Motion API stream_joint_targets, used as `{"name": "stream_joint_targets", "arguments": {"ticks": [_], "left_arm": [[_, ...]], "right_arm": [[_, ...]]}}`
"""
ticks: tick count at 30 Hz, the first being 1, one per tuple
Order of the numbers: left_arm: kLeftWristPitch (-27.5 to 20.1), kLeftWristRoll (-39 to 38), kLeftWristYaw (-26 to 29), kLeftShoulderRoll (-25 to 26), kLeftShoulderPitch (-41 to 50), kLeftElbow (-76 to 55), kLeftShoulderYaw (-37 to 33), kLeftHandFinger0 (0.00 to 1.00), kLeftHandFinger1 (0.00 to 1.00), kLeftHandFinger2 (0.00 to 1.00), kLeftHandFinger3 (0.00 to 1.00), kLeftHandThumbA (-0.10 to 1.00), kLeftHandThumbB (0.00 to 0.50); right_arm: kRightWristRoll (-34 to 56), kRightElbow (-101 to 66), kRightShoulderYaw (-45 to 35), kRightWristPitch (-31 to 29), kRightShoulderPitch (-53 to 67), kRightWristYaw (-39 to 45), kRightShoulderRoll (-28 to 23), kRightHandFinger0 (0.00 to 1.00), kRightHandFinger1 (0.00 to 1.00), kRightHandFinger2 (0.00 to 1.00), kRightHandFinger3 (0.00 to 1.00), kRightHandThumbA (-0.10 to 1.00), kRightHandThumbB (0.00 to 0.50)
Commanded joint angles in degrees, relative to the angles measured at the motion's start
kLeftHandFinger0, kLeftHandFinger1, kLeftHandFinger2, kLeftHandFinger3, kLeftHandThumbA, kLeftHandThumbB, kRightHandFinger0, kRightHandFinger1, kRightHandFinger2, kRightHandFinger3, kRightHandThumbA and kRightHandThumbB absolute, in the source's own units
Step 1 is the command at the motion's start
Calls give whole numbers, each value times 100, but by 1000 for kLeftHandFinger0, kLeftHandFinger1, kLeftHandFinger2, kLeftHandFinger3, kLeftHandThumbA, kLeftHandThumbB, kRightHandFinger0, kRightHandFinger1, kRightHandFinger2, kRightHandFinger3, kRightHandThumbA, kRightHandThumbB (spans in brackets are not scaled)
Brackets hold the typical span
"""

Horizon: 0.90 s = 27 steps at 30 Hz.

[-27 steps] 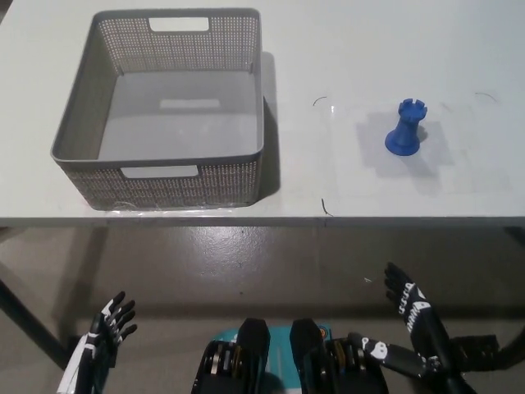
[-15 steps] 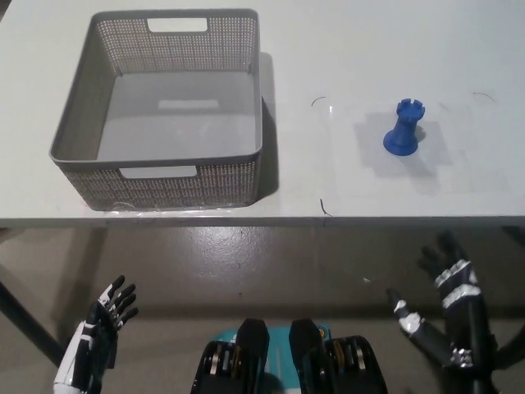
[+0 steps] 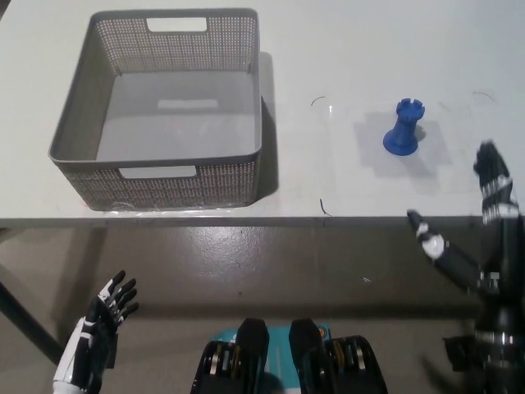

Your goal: Use the right hand to pick up a chess pieces and put it into a container on the left hand side

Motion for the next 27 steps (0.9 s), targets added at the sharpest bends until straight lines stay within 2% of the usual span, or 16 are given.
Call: {"name": "stream_joint_targets", "arguments": {"ticks": [1, 4, 6, 8, 9, 11, 13, 14, 17, 19, 27], "left_arm": [[83, -80, -40, 26, 54, -214, 17, 1000, 1000, 1000, 1000, 1000, 287], [25, -112, -59, 32, 52, -132, 34, 1000, 1000, 1000, 1000, 1000, 275], [0, -88, -59, 46, 47, -98, 32, 1000, 1000, 1000, 1000, 1000, 269], [3, -136, -78, 66, 45, -88, 54, 1000, 1000, 1000, 1000, 1000, 275], [-4, -160, -88, 77, 44, -78, 66, 1000, 1000, 1000, 1000, 1000, 282], [-28, -142, -75, 80, 44, -62, 71, 1000, 1000, 1000, 1000, 1000, 282], [-81, -156, -105, 91, 46, -21, 64, 1000, 1000, 1000, 1000, 1000, 264], [-79, -160, -121, 101, 57, -33, 58, 1000, 1000, 1000, 1000, 1000, 255], [-30, -207, -146, 118, 85, -91, 55, 1000, 1000, 1000, 1000, 1000, 254], [-8, -203, -132, 119, 109, -142, 55, 1000, 1000, 1000, 1000, 1000, 263], [-51, -193, -66, 64, 111, -159, 77, 1000, 1000, 1000, 1000, 1000, 265]], "right_arm": [[-152, 173, -184, 345, -698, -231, -33, 1000, 1000, 1000, 1000, 808, 179], [-56, 484, -261, 558, -1121, -215, -100, 1000, 1000, 1000, 1000, 775, 163], [48, 862, -299, 704, -1494, -125, -225, 1000, 1000, 1000, 1000, 831, 183], [-94, 1170, -267, 914, -1795, -79, -351, 1000, 1000, 1000, 1000, 978, 266], [-172, 1355, -247, 1076, -1975, -79, -407, 1000, 1000, 1000, 1000, 1000, 316], [-135, 1620, -217, 1247, -2201, -23, -483, 1000, 1000, 1000, 1000, 1000, 354], [-240, 2050, -164, 1335, -2458, -70, -572, 1000, 1000, 1000, 1000, 1000, 419], [-244, 2221, -153, 1362, -2557, -90, -592, 1000, 1000, 1000, 1000, 1000, 436], [-266, 2906, -108, 1354, -2970, -164, -677, 1000, 1000, 1000, 1000, 1000, 441], [-217, 3418, -107, 1336, -3281, -204, -710, 1000, 1000, 1000, 1000, 1000, 426], [-208, 5365, -39, 1157, -4301, -432, -839, 1000, 1000, 1000, 1000, 1000, 451]]}}
